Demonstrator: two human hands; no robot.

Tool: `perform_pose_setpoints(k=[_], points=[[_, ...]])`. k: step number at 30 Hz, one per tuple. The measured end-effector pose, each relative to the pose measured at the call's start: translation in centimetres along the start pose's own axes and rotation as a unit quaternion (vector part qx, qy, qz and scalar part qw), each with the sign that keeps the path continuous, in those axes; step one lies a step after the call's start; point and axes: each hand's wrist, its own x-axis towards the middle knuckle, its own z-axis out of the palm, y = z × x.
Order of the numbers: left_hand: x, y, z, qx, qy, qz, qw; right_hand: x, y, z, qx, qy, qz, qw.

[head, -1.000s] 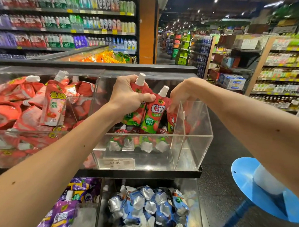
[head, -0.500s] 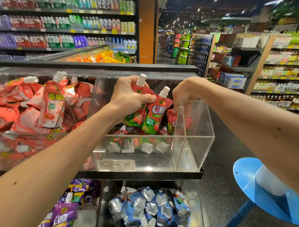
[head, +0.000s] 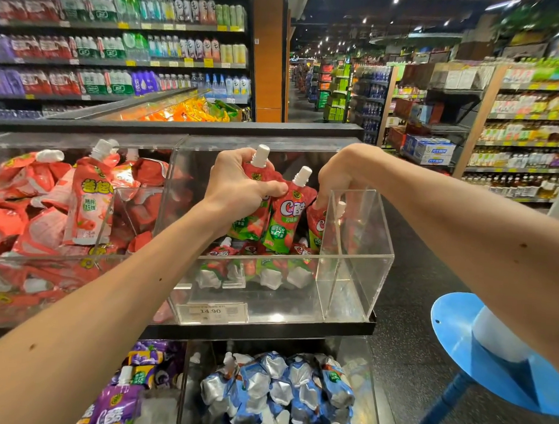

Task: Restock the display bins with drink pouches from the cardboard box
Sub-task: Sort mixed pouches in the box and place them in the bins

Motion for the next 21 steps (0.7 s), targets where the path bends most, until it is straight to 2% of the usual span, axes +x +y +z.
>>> perform_pose_setpoints(k=[3, 5, 10, 13, 16, 19, 21], points=[[0.0, 0.0, 0.2, 0.004, 0.011, 0.014, 1.0, -1.1, -1.3, -0.9, -0.116, -0.093, 0.002, 0.989], [0.0, 0.1, 0.4, 0.007, 0.019, 0.035, 0.999, -2.4, -1.9, -1.8, -0.144, -0.088, -0.016, 0.986], [0.3, 0.5, 1.4, 0.031, 0.036, 0.085, 0.995, -5.7, -2.4, -3.5, 0.007, -0.053, -0.151, 0.987], [0.4, 0.3, 2.3, 0.042, 0.04, 0.112, 0.992, -5.9, -1.6, -2.9, 0.015, -0.016, -0.169, 0.985], [0.5, -0.3, 2.7, 0.086, -0.02, 0.145, 0.986, -5.1, -0.7, -1.9, -0.052, 0.04, -0.164, 0.984], [0.9, -1.0, 2.9, 0.217, -0.086, 0.153, 0.96, -4.7, -0.3, -1.3, -0.125, 0.092, -0.158, 0.975], [1.4, -1.2, 3.0, 0.304, -0.129, 0.12, 0.936, -4.9, 0.2, -1.1, -0.133, 0.115, -0.152, 0.973]])
